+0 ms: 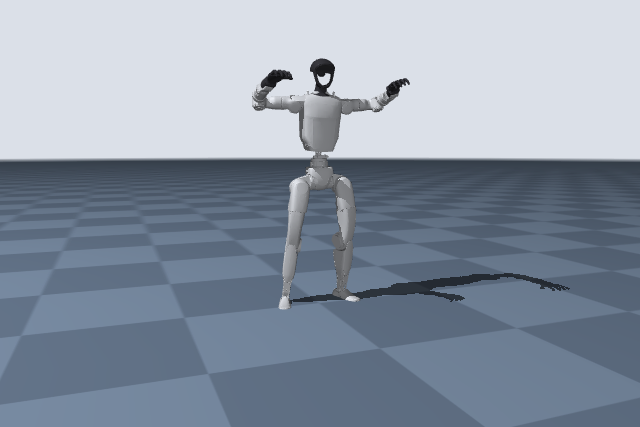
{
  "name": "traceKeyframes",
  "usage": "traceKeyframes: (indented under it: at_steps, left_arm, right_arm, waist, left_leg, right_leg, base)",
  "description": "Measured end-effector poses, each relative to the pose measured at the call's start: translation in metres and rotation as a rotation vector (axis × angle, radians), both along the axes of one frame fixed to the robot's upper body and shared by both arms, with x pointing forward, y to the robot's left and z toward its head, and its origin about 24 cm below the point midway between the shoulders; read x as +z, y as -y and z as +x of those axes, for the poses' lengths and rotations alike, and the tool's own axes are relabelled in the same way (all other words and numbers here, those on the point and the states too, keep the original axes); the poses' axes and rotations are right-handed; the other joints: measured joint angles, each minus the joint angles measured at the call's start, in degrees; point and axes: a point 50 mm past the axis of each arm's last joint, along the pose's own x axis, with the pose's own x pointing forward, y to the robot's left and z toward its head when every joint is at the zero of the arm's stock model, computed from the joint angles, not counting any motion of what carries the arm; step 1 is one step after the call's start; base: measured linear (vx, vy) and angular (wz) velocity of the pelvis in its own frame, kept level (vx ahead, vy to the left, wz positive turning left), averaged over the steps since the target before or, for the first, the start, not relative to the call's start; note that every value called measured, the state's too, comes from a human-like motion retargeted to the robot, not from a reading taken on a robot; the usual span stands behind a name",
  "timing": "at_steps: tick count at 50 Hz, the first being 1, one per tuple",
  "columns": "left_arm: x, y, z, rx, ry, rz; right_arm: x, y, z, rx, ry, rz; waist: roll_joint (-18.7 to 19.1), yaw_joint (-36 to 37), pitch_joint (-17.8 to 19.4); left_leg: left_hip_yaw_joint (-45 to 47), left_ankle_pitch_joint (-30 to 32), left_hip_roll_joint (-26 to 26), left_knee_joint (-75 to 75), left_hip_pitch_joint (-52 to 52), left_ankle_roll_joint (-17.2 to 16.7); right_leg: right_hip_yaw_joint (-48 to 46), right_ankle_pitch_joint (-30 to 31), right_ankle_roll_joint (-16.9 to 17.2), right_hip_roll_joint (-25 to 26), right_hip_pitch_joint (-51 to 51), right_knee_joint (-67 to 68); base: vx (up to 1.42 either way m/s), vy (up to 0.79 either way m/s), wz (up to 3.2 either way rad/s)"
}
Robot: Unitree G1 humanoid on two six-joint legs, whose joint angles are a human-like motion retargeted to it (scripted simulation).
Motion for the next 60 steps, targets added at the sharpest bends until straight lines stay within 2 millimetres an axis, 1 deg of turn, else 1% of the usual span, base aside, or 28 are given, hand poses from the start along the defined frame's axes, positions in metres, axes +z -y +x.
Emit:
traceKeyframes:
  at_steps: [9, 27, 54, 57, 60]
  left_arm:
    - [0.000, -0.003, -0.010, 0.004, 0.006, -0.016]
    - [0.004, -0.008, -0.019, 0.034, 0.018, -0.016]
    - [0.007, -0.011, -0.023, 0.048, 0.025, -0.013]
    - [0.007, -0.010, -0.023, 0.029, 0.048, -0.015]
    - [0.009, -0.005, -0.026, -0.051, 0.124, -0.091]
  right_arm:
    - [0.004, 0.000, -0.005, -0.005, -0.002, -0.001]
    - [0.008, -0.003, -0.005, 0.006, 0.016, -0.002]
    - [0.006, -0.002, -0.004, 0.005, 0.012, 0.006]
    - [0.006, -0.002, -0.005, 0.018, 0.037, 0.011]
    - [0.006, -0.003, -0.007, 0.065, 0.123, 0.067]
  waist:
    - [0.5, -0.5, 0.4]
    - [0.8, -1.2, 0.6]
    - [0.8, -1.6, 0.7]
    - [0.7, -1.6, 0.8]
    - [0.4, -1.5, 1.3]
  left_leg:
    - [0.0, 0.0, 0.0, 0.0, -0.1, 0.0]
    - [-0.1, 0.1, 0.0, 0.0, -0.2, -0.1]
    - [-0.1, -0.1, 0.1, 0.1, -0.1, -0.2]
    - [0.0, -0.1, 0.1, 0.0, 0.0, -0.2]
    - [-0.1, 0.0, 0.0, 0.0, 0.0, -0.3]
  right_leg:
    - [-0.1, 0.0, 0.0, 0.0, 0.0, -0.1]
    - [-0.2, 0.1, 0.1, 0.0, -0.1, -0.2]
    - [-0.3, -0.1, 0.1, 0.1, 0.1, -0.1]
    - [-0.3, -0.1, 0.1, 0.1, 0.1, -0.1]
    - [-0.3, -0.1, 0.2, 0.0, 0.2, -0.1]
  base:
    - [0.00, 0.00, 0.00]
    - [0.00, 0.00, 0.00]
    - [0.00, 0.00, 0.00]
    - [0.00, 0.00, 0.00]
    - [0.00, 0.00, 0.00]
